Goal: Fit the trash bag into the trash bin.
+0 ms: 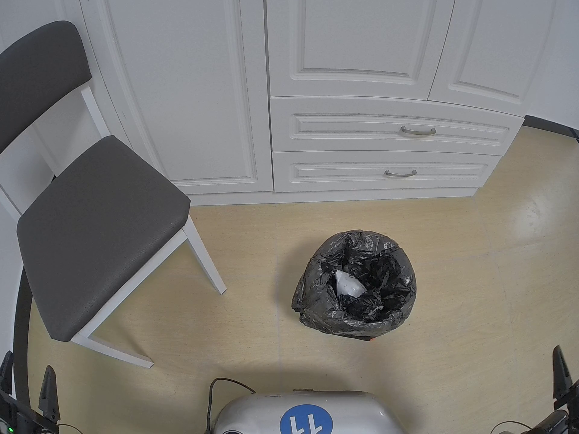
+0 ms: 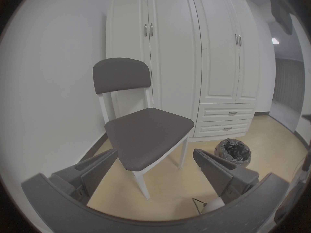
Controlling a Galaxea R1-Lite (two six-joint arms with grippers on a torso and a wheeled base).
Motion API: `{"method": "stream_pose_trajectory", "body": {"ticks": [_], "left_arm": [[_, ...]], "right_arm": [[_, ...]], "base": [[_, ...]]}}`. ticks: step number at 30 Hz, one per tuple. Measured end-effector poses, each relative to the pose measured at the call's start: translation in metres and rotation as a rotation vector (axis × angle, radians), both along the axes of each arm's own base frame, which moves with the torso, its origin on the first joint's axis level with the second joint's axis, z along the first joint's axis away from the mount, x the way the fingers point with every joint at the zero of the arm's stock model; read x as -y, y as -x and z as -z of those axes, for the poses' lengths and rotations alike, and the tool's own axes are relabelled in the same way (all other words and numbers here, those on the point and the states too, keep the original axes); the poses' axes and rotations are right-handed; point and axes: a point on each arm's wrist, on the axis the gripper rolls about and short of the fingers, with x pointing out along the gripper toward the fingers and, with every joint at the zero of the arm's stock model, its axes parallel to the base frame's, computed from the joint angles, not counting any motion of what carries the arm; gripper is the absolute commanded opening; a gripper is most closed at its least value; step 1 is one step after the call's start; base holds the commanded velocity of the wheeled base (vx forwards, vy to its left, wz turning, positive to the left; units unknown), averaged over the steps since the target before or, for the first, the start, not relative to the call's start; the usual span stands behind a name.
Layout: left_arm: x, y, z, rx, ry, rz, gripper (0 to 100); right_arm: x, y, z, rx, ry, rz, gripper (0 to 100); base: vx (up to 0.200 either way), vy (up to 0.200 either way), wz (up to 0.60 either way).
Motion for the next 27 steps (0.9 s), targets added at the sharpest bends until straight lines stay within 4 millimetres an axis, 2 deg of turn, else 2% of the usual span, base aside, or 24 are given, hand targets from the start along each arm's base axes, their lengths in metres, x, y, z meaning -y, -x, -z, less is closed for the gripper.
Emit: {"method": "stream_pose_trajectory", "body": {"ticks": [4, 12, 17, 27], "left_arm": [[0.000, 0.000, 0.001, -0.005, 0.028, 0.021, 100], [0.003, 0.000, 0.003, -0.035, -0.015, 0.120, 100], [0.003, 0.000, 0.004, -0.040, -0.024, 0.124, 100], [0.003, 0.000, 0.004, -0.041, 0.000, 0.120, 100]], "right_arm": [[0.001, -0.002, 0.011, -0.106, 0.027, 0.030, 100], [0.000, -0.002, 0.013, -0.119, 0.057, 0.015, 100], [0.000, -0.002, 0.022, -0.209, 0.055, 0.005, 100], [0.000, -0.002, 0.018, -0.174, 0.021, 0.011, 100]], "base": [[0.000, 0.000, 0.00], [0.000, 0.000, 0.00], [0.000, 0.000, 0.00], [0.000, 0.000, 0.00]]}}
